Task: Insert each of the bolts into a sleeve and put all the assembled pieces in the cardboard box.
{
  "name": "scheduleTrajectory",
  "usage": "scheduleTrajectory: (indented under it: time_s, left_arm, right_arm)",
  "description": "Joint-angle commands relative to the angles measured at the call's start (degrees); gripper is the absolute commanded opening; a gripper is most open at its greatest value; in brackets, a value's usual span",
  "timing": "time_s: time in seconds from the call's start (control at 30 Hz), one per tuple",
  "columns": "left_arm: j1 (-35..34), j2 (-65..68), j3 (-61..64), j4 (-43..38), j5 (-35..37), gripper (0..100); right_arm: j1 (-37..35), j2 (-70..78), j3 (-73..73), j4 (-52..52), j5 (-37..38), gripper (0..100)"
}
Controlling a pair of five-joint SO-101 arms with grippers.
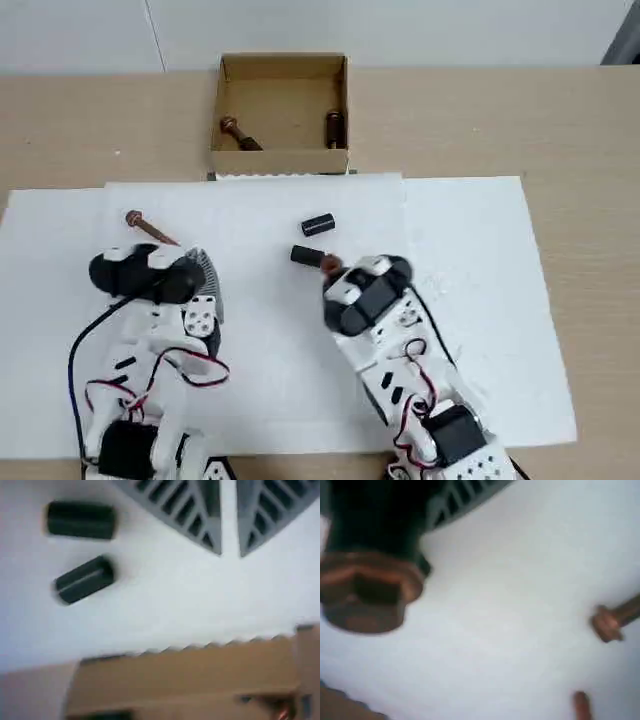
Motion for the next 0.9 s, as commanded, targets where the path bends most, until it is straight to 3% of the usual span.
scheduleTrajectory:
  time_s: [0.0,0.23,0.47,0.87]
  left_arm:
    - [-1.9,-0.2,4.8,-0.7,-1.3,0]
    - [-2.1,-0.3,12.0,-1.0,-1.5,1]
    - [-2.1,-0.3,13.1,-1.1,-1.3,1]
    - [-2.1,-0.3,13.0,-1.1,-1.5,1]
  right_arm:
    - [4.0,0.0,-4.7,1.2,-2.7,0.2]
    - [6.9,11.5,-19.4,9.5,-11.5,0.2]
    - [9.4,37.7,-40.2,9.4,-12.0,0.2]
    - [9.5,87.1,-79.0,-1.5,-11.5,0.3]
